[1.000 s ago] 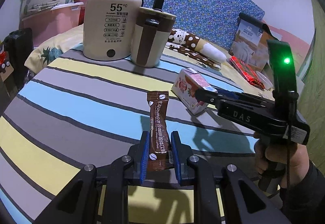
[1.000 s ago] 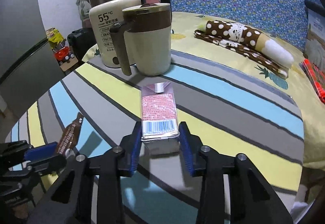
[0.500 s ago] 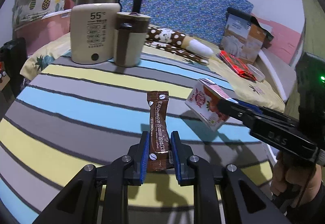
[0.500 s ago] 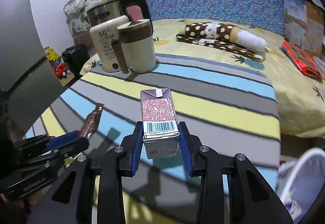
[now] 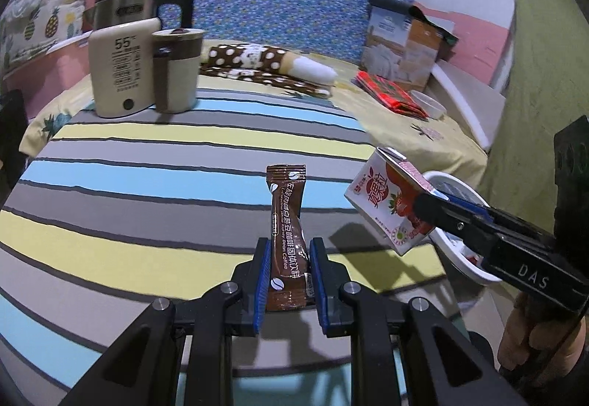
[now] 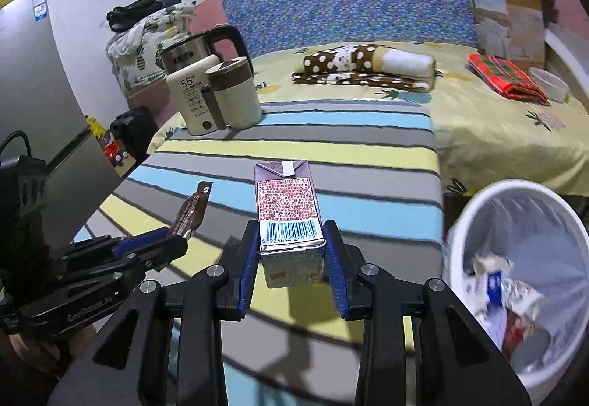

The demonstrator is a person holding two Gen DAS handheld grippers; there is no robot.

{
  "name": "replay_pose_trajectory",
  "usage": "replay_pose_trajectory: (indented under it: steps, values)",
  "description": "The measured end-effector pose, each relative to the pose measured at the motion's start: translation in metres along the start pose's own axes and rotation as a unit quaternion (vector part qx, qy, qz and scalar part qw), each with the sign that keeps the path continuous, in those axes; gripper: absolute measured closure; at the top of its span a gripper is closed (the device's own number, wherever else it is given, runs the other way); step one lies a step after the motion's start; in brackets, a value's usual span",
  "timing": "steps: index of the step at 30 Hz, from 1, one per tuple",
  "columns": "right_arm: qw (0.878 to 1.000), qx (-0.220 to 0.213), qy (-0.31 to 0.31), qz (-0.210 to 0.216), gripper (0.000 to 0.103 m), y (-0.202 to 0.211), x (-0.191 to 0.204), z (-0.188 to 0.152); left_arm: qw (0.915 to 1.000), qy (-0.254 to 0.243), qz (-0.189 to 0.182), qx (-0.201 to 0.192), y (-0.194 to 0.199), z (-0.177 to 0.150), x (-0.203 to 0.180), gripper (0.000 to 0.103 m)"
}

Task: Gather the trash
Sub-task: 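Carry the wrapper and milk carton over the bin and open both tools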

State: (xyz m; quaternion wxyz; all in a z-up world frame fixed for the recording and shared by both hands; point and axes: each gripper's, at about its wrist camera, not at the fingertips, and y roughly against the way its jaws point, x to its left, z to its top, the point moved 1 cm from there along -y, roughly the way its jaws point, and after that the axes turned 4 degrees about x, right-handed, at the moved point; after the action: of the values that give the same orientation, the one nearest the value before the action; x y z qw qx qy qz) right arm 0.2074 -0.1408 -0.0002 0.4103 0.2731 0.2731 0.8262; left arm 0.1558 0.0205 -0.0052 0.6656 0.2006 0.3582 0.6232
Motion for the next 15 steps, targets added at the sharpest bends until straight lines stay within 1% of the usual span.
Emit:
replay_pose_trajectory:
  steps: [6, 15]
  values:
    - [1.0, -0.01, -0.022, -0.012, 0.067, 0.015, -0.009, -0.014, 0.9997, -0.021, -0.013, 0.003, 0.009, -0.011, -0.026, 0.081]
    - [0.998, -0.027, -0.049, -0.04, 0.067, 0.035, -0.027, -0.025, 0.9979, -0.053, -0.032, 0.017, 0.003, -0.018, -0.06, 0.081]
